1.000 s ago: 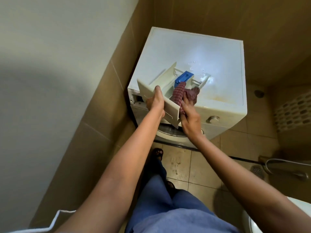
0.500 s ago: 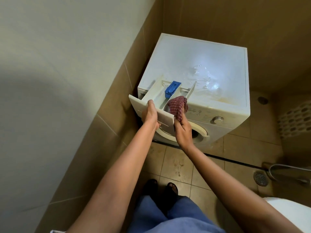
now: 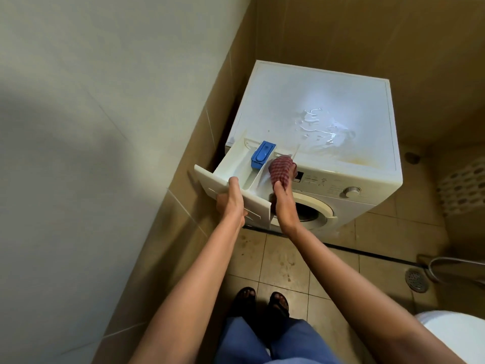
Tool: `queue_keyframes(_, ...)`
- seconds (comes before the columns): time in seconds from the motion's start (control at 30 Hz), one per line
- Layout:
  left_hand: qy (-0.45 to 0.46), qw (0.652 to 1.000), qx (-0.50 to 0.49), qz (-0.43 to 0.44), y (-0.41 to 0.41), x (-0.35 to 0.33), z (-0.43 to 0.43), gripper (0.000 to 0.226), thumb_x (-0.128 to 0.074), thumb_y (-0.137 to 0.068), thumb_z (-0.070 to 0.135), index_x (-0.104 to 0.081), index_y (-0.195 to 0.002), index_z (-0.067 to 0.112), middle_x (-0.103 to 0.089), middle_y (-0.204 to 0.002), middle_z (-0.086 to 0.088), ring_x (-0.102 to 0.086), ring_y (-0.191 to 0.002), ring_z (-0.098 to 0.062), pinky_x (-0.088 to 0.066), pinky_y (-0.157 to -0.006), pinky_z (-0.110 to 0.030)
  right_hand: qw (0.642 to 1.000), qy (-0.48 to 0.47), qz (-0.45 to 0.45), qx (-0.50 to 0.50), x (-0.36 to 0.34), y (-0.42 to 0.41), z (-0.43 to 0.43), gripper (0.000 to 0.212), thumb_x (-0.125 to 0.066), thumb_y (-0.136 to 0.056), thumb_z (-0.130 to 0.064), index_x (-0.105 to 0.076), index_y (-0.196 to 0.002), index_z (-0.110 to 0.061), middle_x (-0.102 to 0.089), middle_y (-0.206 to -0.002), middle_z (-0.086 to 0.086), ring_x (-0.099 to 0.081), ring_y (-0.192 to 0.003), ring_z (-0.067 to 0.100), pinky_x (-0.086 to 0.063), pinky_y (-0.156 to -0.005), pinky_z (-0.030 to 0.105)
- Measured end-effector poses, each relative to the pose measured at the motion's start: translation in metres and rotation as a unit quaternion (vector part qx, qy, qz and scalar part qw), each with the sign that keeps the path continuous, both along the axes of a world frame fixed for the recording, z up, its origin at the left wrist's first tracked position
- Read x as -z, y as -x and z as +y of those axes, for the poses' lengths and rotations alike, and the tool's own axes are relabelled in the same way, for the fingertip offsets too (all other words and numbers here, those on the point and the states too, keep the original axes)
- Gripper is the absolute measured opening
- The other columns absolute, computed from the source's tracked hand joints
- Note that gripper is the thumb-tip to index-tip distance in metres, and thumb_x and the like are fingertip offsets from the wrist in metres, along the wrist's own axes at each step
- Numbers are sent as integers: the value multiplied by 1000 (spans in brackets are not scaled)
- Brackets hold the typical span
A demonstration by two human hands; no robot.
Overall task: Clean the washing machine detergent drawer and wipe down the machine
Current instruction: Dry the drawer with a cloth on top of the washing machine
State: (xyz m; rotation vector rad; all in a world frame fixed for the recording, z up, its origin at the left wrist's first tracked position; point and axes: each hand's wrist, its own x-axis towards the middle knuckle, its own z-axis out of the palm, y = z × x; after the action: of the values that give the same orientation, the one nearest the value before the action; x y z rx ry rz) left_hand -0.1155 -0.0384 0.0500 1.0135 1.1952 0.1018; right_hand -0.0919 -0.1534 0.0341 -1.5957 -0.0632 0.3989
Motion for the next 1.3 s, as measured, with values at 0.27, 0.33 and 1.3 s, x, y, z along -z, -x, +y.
queue_keyframes(0.27,38,999,-16,10,30,13,-2,39,-59,-86,40,-48,-112,13,-60,-94,-7,-62,-93,-25,-56,-86,-48,999,0,20,41,26,-48,5,67,-41,-97,-40,-5,-153,-33,-10,-160,-5,-17,-145,16,-22,-118,38)
queue_keyframes(0.33,38,999,-18,14,36,17,-1,37,-60,-87,38,-47,-111,14,-60,-92,-6,-61,-86,-22,-56,-85,-47,999,1,7,50,27,-52,6,62,-38,-102,-28,-4,-153,-26,-3,-161,-6,-10,-146,14,-14,-119,32)
queue_keyframes(1.3,118,989,-59,62,6,81,-17,71,-76,-80,38,-38,-134,12,-59,-106,-11,-58,-75,-20,-56,-82,-43,869,-198,267,367,41,-44,-105,31,-44,-97,-10,-52,-126,-8,-63,-115,11,-61,-102,26,-52,-79,43)
